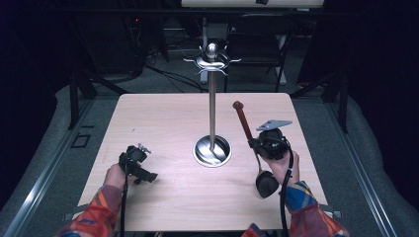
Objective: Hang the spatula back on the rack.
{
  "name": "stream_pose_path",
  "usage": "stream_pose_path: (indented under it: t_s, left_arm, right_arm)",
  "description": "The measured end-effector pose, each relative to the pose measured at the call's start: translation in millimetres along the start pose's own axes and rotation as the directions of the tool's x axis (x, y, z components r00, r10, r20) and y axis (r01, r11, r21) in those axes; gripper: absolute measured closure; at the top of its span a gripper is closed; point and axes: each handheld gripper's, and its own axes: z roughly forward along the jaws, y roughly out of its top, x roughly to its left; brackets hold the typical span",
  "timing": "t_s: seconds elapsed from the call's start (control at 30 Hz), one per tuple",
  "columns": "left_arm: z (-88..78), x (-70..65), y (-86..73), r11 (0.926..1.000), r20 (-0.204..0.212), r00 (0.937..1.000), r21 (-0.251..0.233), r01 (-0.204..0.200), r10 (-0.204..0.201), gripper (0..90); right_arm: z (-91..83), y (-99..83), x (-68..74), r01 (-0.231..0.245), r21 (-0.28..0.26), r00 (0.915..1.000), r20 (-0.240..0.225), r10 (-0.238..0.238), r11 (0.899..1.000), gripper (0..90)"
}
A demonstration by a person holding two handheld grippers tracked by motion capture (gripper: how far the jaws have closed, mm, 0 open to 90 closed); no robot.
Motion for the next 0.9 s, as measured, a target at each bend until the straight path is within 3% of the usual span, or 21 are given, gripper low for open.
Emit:
stream_pose_path:
  t_s: [0.37, 0.77, 0.9]
  left_arm:
    - [0.8, 0.8, -1.6, 1.0, 0.002, 1.0, 0.002, 0.004, -0.004, 0.4]
    - [1.1, 0.9, -2.5, 1.0, 0.001, 1.0, 0.009, 0.0, 0.0, 0.6]
    - [1.0, 1.6, -3.1, 0.9999, 0.002, 1.0, 0.015, 0.003, -0.003, 0.6]
  right_arm:
    - [-6.5, 12.5, 2.5, 0.004, -0.024, 1.0, 0.0, -0.004, 1.0, 84.8]
    - [-10.8, 24.6, 11.2, 0.055, -0.019, 0.9978, 0.038, -0.055, 0.998, 84.9]
    - [-12.9, 28.3, 12.4, 0.056, -0.032, 0.9982, 0.024, -0.056, 0.998, 84.8]
